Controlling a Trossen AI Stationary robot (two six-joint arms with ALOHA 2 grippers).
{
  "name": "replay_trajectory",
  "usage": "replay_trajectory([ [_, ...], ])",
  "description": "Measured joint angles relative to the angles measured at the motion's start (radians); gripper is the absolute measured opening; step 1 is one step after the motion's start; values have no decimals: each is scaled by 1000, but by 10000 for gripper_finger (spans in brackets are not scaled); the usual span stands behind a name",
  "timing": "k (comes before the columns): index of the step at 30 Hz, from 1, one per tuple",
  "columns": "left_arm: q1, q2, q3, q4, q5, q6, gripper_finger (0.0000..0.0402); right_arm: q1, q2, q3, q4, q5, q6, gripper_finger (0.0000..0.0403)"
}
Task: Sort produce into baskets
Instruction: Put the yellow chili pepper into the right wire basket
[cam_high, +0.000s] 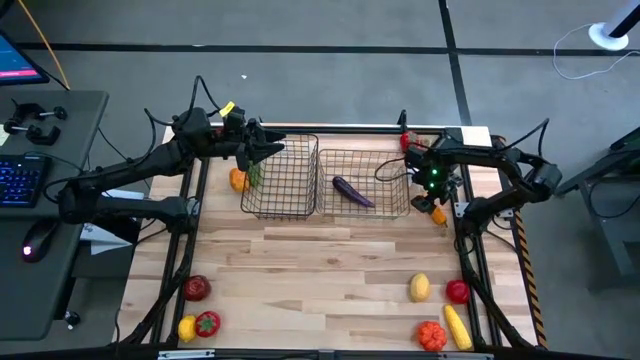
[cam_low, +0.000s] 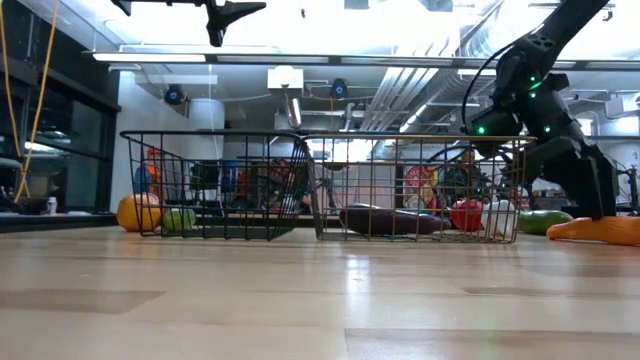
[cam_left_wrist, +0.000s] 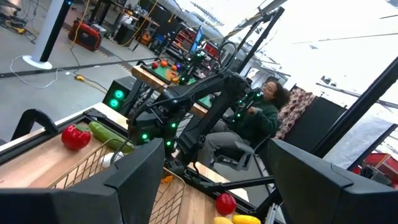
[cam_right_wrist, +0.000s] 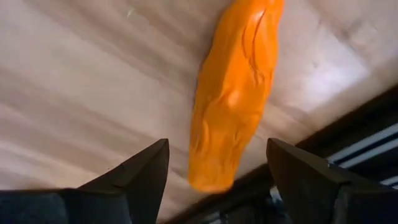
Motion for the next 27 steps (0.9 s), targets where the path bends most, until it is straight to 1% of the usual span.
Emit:
replay_trajectory([
  [6, 0, 0, 0, 0, 0, 0, 275, 0, 0, -15, 44, 23, 71, 261],
  [9, 0, 0, 0, 0, 0, 0, 275, 0, 0, -15, 42, 43, 81, 252],
  [12, 0, 0, 0, 0, 0, 0, 275, 0, 0, -15, 43, 59, 91, 221],
  [17, 0, 0, 0, -1, 0, 0, 275, 0, 0, -15, 89, 68, 154, 142],
  [19, 0, 0, 0, -1, 0, 0, 275, 0, 0, -14, 110, 57, 169, 118],
  [22, 0, 0, 0, -1, 0, 0, 275, 0, 0, -14, 125, 43, 183, 103],
  [27, 0, 0, 0, -1, 0, 3, 275, -2, -1, -13, 111, 50, 176, 99],
])
